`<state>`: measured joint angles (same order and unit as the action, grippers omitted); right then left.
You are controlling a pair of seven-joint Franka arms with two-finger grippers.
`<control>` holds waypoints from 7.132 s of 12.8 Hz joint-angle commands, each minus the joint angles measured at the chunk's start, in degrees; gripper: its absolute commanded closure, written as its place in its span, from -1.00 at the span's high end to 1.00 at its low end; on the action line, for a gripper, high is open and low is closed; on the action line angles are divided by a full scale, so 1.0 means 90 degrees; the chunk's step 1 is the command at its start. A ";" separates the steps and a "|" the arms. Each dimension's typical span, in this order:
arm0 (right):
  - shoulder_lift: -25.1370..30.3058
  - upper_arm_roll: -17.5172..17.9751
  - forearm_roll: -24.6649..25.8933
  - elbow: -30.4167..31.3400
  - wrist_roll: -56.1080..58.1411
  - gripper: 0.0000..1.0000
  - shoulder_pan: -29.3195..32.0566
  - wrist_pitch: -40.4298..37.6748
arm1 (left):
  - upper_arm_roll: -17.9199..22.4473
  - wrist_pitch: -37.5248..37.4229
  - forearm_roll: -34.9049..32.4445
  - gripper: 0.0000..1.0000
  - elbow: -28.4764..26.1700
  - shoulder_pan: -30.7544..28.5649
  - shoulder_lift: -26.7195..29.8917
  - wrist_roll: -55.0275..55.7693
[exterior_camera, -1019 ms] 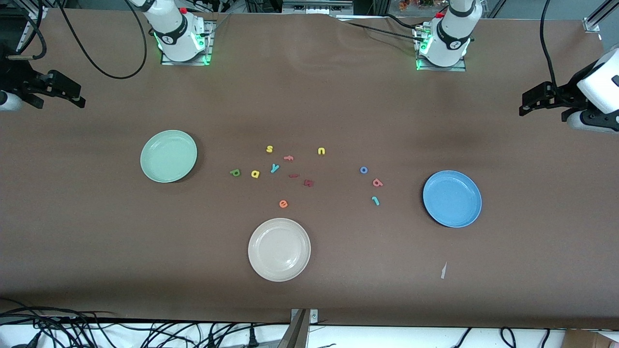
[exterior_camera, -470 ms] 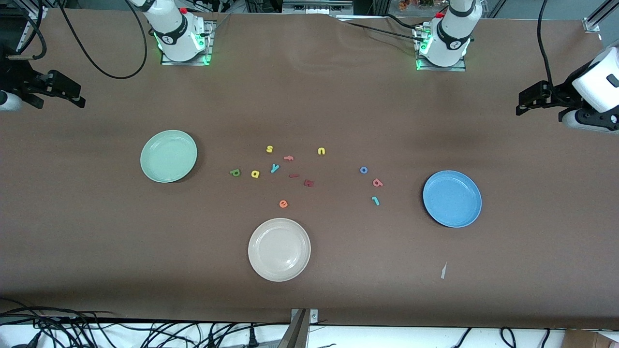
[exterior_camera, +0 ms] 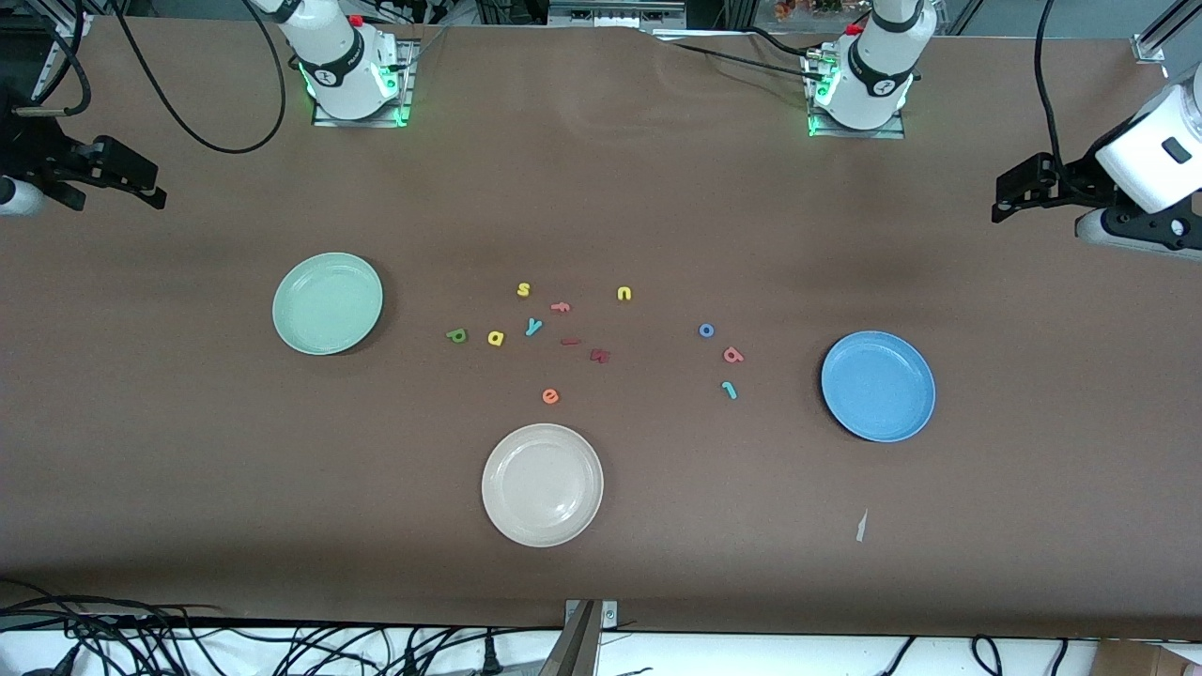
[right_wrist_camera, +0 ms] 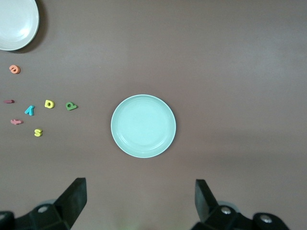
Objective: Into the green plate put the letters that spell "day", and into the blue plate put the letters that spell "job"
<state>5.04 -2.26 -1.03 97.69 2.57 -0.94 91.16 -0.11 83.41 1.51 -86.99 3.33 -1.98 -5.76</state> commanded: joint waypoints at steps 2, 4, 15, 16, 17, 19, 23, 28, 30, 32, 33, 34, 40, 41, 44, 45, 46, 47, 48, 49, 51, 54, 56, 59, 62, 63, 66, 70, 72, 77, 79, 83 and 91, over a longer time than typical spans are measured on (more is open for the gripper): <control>-0.0043 -0.0032 0.0036 -0.0132 -0.0012 1.00 -0.0022 -0.0120 | 0.0041 -0.0039 0.0066 1.00 0.0241 0.0109 -0.0102 0.0054; -0.0052 -0.0051 0.0027 -0.0132 -0.0022 1.00 -0.0022 -0.0120 | 0.0051 -0.0049 0.0066 1.00 0.0242 0.0090 -0.0102 0.0044; -0.0062 -0.0061 0.0017 -0.0132 -0.0041 1.00 -0.0012 -0.0188 | 0.0061 -0.0049 0.0047 1.00 0.0242 0.0080 -0.0102 0.0044; -0.0062 -0.0042 0.0017 -0.0142 -0.0051 1.00 -0.0012 -0.0178 | 0.0061 -0.0049 0.0047 1.00 0.0242 0.0089 -0.0102 0.0054; -0.0062 -0.0041 0.0017 -0.0142 -0.0051 1.00 -0.0012 -0.0178 | 0.0051 -0.0049 0.0056 1.00 0.0242 0.0099 -0.0102 0.0054; -0.0062 -0.0051 0.0017 -0.0142 -0.0051 1.00 -0.0012 -0.0159 | 0.0051 -0.0049 0.0047 1.00 0.0242 0.0109 -0.0102 0.0044; -0.0062 -0.0051 0.0017 -0.0132 -0.0061 1.00 -0.0012 -0.0188 | 0.0041 -0.0049 0.0047 1.00 0.0242 0.0099 -0.0102 0.0054; -0.0062 -0.0032 0.0007 -0.0132 -0.0061 1.00 -0.0022 -0.0169 | 0.0041 -0.0049 0.0047 1.00 0.0242 0.0109 -0.0102 0.0054; -0.0072 -0.0022 0.0007 -0.0142 -0.0061 1.00 -0.0022 -0.0159 | 0.0041 -0.0049 0.0047 1.00 0.0242 0.0109 -0.0102 0.0054; -0.0062 -0.0012 0.0007 -0.0142 -0.0061 1.00 -0.0022 -0.0149 | 0.0041 -0.0058 0.0056 1.00 0.0232 0.0109 -0.0092 0.0054; -0.0062 -0.0022 0.0007 -0.0142 -0.0061 1.00 -0.0022 -0.0168 | 0.0041 -0.0068 0.0056 1.00 0.0232 0.0109 -0.0092 0.0054; -0.0062 -0.0022 0.0007 -0.0142 -0.0061 1.00 -0.0022 -0.0169 | 0.0041 -0.0068 0.0056 1.00 0.0232 0.0109 -0.0092 0.0054; -0.0062 -0.0012 0.0007 -0.0142 -0.0061 1.00 -0.0022 -0.0198 | 0.0031 -0.0058 0.0086 1.00 0.0232 0.0109 -0.0092 0.0054; -0.0062 -0.0012 0.0007 -0.0142 -0.0061 1.00 -0.0022 -0.0198 | 0.0031 -0.0058 0.0095 1.00 0.0241 0.0109 -0.0092 0.0054; -0.0053 -0.0012 0.0007 -0.0132 -0.0061 1.00 -0.0022 -0.0217 | 0.0031 -0.0058 0.0105 1.00 0.0242 0.0109 -0.0092 0.0054; -0.0052 -0.0022 0.0007 -0.0132 -0.0061 1.00 -0.0022 -0.0266 | 0.0031 -0.0058 0.0115 1.00 0.0232 0.0109 -0.0092 0.0054; -0.0062 -0.0012 0.0075 -0.0132 -0.0042 1.00 -0.0022 -0.0285 | 0.0031 -0.0058 0.0115 1.00 0.0232 0.0109 -0.0092 0.0044; -0.0120 -0.0012 0.0104 -0.0123 -0.0041 1.00 -0.0022 -0.0286 | 0.0031 -0.0068 0.0115 1.00 0.0241 0.0109 -0.0092 0.0044; -0.0179 -0.0012 0.0095 -0.0122 -0.0051 1.00 -0.0022 -0.0286 | 0.0031 -0.0059 0.0115 1.00 0.0242 0.0109 -0.0092 0.0054; -0.0199 0.0007 0.0105 -0.0122 -0.0051 1.00 -0.0051 -0.0257 | 0.0031 -0.0058 0.0115 1.00 0.0242 0.0109 -0.0092 0.0054; -0.0248 0.0037 0.0085 -0.0074 -0.0071 1.00 -0.0120 -0.0295 | 0.0031 -0.0068 0.0125 1.00 0.0242 0.0109 -0.0092 0.0044; -0.0277 0.0007 0.0027 -0.0064 -0.0119 1.00 -0.0120 -0.0257 | 0.0031 -0.0058 0.0125 1.00 0.0242 0.0109 -0.0092 0.0054; -0.0297 0.0211 0.0056 -0.0064 -0.0895 1.00 -0.0314 -0.0208 | 0.0031 -0.0068 0.0125 1.00 0.0242 0.0109 -0.0092 0.0054; -0.0636 0.0300 0.0056 -0.0044 -0.1846 1.00 -0.0695 -0.0014 | 0.0022 -0.0059 0.0125 1.00 0.0242 0.0119 -0.0092 0.0054; -0.1154 0.0300 0.0027 0.0014 -0.2598 1.00 -0.1066 0.0601 | 0.0022 -0.0058 0.0125 1.00 0.0242 0.0119 -0.0092 0.0054; -0.1446 0.0300 0.0027 0.0014 -0.2639 1.00 -0.1328 0.0787 | 0.0022 -0.0068 0.0125 1.00 0.0242 0.0119 -0.0092 0.0044; -0.2199 0.0300 0.0075 0.0082 -0.4118 1.00 -0.2031 0.1548 | 0.0022 -0.0058 0.0125 1.00 0.0242 0.0119 -0.0092 0.0054; -0.2844 0.0281 0.0298 0.0434 -0.5685 1.00 -0.3232 0.2624 | 0.0031 -0.0058 0.0125 1.00 0.0242 0.0119 -0.0092 0.0044; -0.2875 0.0291 0.0719 0.0842 -0.6065 1.00 -0.3352 0.3060 | 0.0031 -0.0058 0.0125 1.00 0.0242 0.0119 -0.0092 0.0054; -0.3118 0.0271 0.0740 0.1830 -0.6799 0.88 -0.3509 0.5131 | 0.0031 -0.0059 0.0115 1.00 0.0242 0.0119 -0.0092 0.0044; -0.3372 0.0261 0.0739 0.1753 -0.6955 0.74 -0.3489 0.5310 | 0.0031 -0.0058 0.0105 1.00 0.0242 0.0119 -0.0092 0.0044; -0.3919 0.0261 0.0739 0.1733 -0.6965 0.66 -0.3509 0.6069 | 0.0031 -0.0068 0.0115 1.00 0.0242 0.0119 -0.0092 0.0044; -0.4310 0.0242 0.0817 0.1645 -0.6955 0.47 -0.3547 0.6579 | 0.0109 0.0137 0.0037 1.00 -0.0206 -0.0096 -0.0180 -0.0005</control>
<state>-32.16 0.32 4.98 113.27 -58.79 -32.22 149.18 0.77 84.21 1.51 -86.90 2.83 -3.59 -5.73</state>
